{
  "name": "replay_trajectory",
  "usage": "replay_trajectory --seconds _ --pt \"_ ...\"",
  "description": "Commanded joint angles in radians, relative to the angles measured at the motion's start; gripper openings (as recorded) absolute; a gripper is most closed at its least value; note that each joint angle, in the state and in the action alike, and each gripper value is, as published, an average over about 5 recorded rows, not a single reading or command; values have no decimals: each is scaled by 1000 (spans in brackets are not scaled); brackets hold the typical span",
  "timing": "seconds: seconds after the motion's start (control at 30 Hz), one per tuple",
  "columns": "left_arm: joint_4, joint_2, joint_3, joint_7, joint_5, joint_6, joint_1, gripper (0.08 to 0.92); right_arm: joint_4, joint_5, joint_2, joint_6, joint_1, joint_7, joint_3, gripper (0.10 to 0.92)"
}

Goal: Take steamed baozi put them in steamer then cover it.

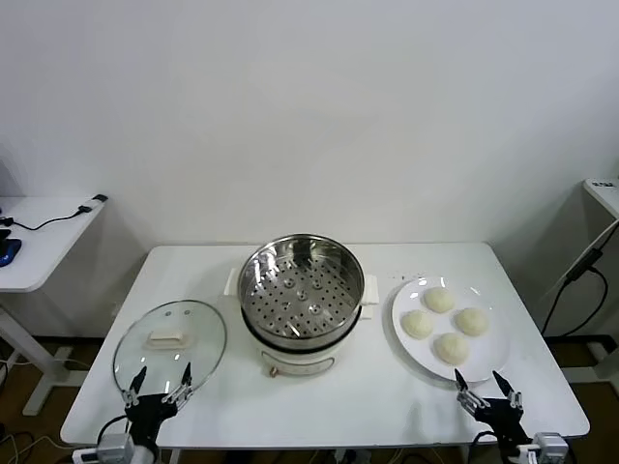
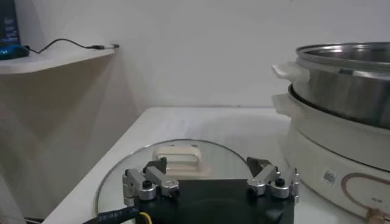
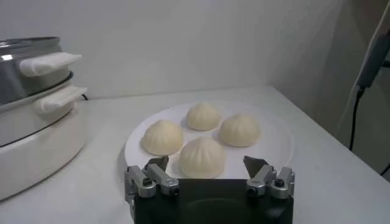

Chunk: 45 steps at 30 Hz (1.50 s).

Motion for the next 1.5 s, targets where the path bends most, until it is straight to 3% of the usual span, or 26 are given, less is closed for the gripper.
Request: replay_trajectory --seconds 0.03,0.13,0.27,0.53,0.7,0.97,1.23,1.5 --pt "-7 6 2 0 -7 0 -1 823 -7 -169 -58 -91 199 30 20 823" --pt "-11 8 5 0 -13 1 -3 823 -60 -221 -123 -147 380 36 -11 823" --pt "-22 13 10 0 -21 2 -5 823 -218 -235 -239 -225 669 -87 -114 823" --pt "-23 20 13 -1 -28 2 -12 823 -504 -335 -576 -148 1160 -647 -699 823" --pt "-18 18 17 -1 -29 0 -16 823 -624 -411 -652 -32 1508 -933 -1162 823" --pt "-7 15 19 0 -29 -4 -23 823 -818 -548 -566 101 1951 -1277 -1651 823" --pt "12 17 23 1 -29 -8 -38 823 -951 -422 -363 58 2117 -1305 -1883 823" --pt "11 22 17 1 -37 -3 -46 823 -1114 -418 -210 8 1997 -1263 -1809 823"
